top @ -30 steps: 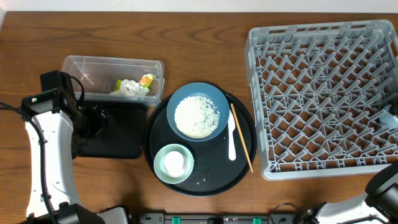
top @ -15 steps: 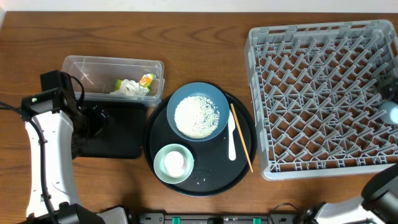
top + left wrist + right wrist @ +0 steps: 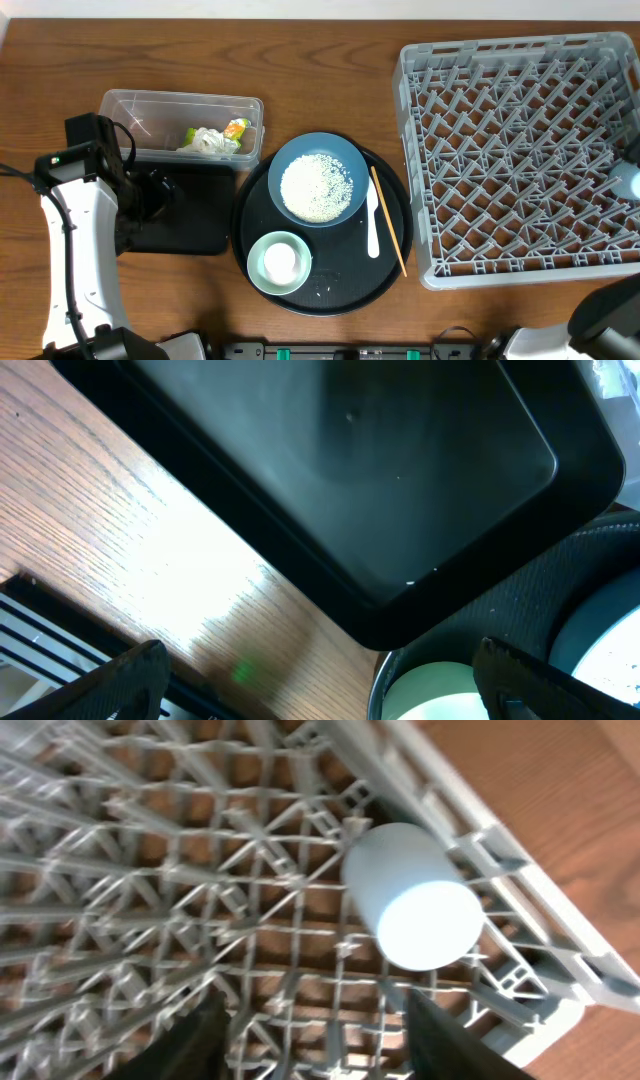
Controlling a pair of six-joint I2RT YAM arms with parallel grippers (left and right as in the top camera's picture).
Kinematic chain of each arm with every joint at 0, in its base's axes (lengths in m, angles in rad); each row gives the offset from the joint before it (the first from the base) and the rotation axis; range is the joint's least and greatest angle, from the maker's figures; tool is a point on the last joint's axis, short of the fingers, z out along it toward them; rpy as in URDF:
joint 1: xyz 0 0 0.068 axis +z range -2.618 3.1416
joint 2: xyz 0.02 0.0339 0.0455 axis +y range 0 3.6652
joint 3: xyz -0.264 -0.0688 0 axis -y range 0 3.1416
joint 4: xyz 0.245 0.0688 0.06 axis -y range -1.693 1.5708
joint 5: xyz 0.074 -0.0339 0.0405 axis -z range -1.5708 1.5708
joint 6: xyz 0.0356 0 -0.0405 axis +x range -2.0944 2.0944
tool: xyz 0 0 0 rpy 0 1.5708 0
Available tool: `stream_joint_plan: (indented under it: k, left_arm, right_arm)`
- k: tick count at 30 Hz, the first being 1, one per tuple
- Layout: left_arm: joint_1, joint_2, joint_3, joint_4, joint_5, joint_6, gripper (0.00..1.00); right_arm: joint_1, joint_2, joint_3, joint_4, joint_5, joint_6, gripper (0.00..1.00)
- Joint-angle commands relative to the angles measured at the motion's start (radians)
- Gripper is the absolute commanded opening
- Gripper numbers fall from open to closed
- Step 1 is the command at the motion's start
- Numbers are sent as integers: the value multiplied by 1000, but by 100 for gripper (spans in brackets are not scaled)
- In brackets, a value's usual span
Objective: Sort waste into correct bins and load items into the dishwasher rack
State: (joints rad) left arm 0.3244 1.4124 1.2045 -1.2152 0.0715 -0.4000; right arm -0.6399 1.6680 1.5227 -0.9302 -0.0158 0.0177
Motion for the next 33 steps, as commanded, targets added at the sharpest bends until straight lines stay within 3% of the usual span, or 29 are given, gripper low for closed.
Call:
stream_joint_plan:
  k: [1, 8, 20, 33]
  left_arm:
    - [3, 5, -7, -3, -8, -13, 98]
    - [3, 5, -7, -13, -8, -13, 98]
    - [3, 5, -7, -15, -8, -18, 98]
    - [3, 5, -7, -16, -8, -24, 98]
  right_arm:
    - [-2, 69, -7, 10, 87, 11, 37]
    - [-11, 191, -7, 42, 87, 12, 26]
    - [-44, 210, -7, 164, 86, 12, 29]
    - [-55, 127, 14, 81, 37, 13, 31]
